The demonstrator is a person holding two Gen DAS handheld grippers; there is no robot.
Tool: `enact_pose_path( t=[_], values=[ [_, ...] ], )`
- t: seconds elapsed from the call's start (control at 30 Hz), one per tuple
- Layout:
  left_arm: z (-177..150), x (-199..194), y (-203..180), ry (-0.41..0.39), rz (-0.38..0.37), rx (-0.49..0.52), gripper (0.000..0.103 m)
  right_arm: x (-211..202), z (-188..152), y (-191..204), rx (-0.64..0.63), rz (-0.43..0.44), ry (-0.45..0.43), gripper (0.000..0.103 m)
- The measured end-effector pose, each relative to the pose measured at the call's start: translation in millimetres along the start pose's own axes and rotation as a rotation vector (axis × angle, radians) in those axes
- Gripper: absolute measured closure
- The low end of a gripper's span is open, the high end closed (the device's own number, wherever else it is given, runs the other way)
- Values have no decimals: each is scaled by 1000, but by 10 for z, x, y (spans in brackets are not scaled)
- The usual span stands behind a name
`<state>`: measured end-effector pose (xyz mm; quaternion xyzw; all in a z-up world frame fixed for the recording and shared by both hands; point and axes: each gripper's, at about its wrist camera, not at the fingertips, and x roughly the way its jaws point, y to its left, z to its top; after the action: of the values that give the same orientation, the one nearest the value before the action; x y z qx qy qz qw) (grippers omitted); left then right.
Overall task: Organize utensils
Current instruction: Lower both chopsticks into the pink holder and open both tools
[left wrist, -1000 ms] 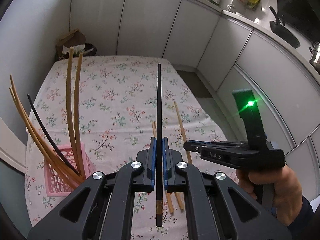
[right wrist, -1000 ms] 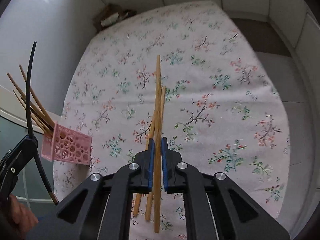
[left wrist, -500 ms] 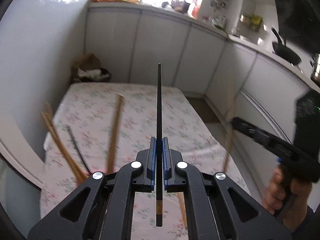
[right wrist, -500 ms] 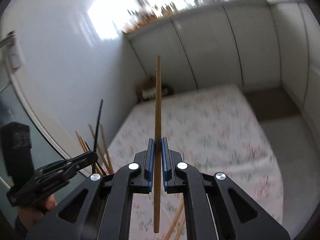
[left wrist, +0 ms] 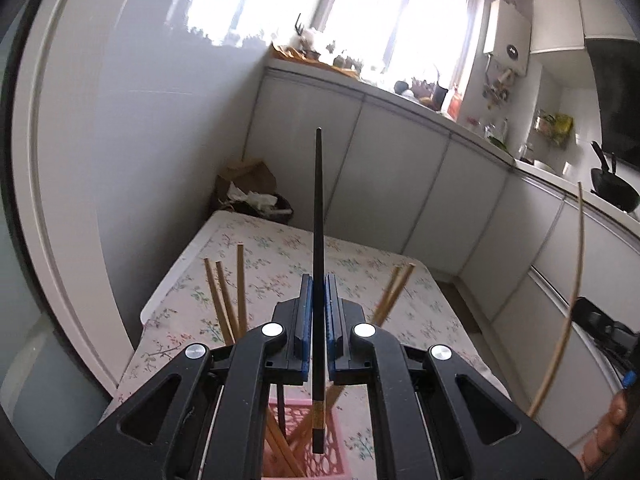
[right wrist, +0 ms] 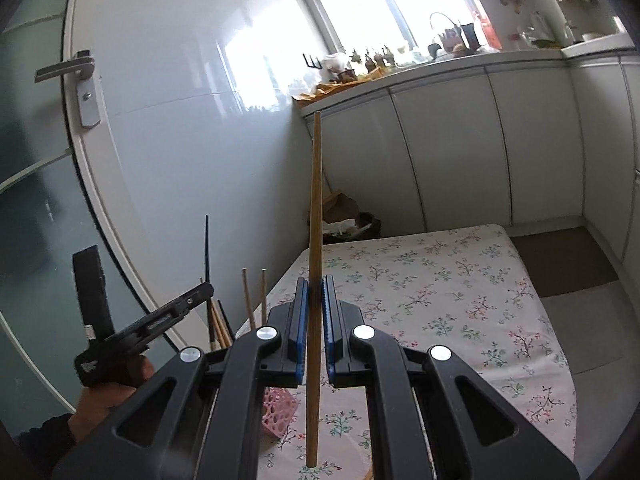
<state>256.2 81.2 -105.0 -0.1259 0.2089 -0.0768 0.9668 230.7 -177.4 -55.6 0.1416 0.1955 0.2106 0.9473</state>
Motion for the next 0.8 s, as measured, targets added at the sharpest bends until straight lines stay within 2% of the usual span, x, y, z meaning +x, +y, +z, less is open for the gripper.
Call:
enact_pose_path(
  t=[0.2, 0.47, 0.6, 0.7, 0.73, 0.8],
  values=[
    [-240, 131, -102, -1, 44, 63, 98, -9, -42, 44, -6, 8, 3, 96],
    [-398, 199, -147, 73, 58, 112, 97, -16, -48, 9, 6, 7, 8, 96],
    [-259, 100, -51, 127, 39, 33, 95, 16, -55, 28, 4, 10, 17, 96],
    [-49, -67, 4, 142, 53, -3, 82, 58, -67, 50, 2, 7, 27, 96],
    [24, -128, 11, 146, 72, -5, 74, 77, -72, 56, 4, 8, 30, 96],
    [127, -184, 38, 189, 115, -4, 68, 140, -99, 78, 7, 8, 38, 96]
  ],
)
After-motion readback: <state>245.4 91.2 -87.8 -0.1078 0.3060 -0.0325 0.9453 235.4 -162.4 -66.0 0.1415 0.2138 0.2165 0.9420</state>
